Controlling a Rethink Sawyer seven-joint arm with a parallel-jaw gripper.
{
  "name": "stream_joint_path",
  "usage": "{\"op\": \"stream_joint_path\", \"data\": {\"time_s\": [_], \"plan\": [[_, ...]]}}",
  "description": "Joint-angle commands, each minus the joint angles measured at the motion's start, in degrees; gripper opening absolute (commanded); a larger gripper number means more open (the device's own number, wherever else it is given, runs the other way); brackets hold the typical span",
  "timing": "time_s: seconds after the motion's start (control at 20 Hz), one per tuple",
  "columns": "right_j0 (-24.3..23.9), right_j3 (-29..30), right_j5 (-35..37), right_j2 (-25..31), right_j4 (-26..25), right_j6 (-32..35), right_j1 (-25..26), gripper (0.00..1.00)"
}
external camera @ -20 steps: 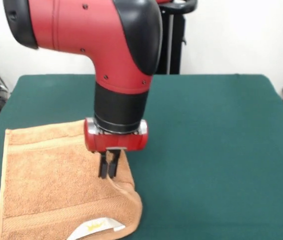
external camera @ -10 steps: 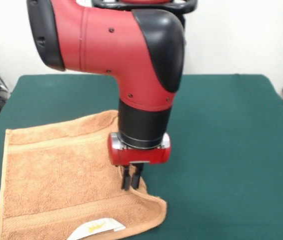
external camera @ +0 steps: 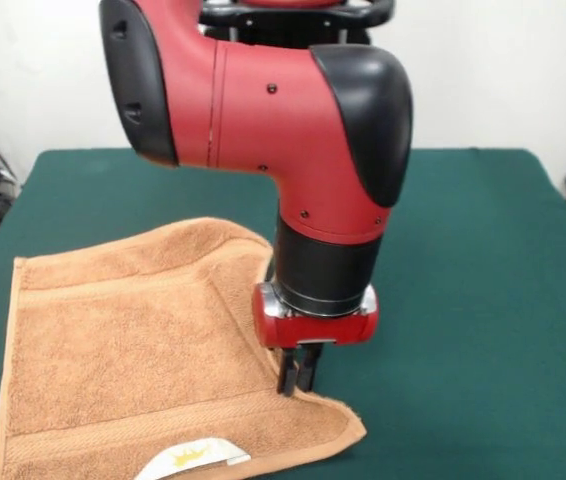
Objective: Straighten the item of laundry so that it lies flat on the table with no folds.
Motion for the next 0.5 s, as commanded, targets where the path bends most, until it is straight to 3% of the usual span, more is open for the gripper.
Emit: {"op": "stream_joint_path", "data": {"time_s": [0.05, 0.5], "plan": [[3.4, -1.6, -0.5, 0.0, 4.3, 16.0, 0.2, 0.00], [4.4, -0.5, -2.0, -1.8, 5.8, 13.9, 0.0, 0.00]]}}
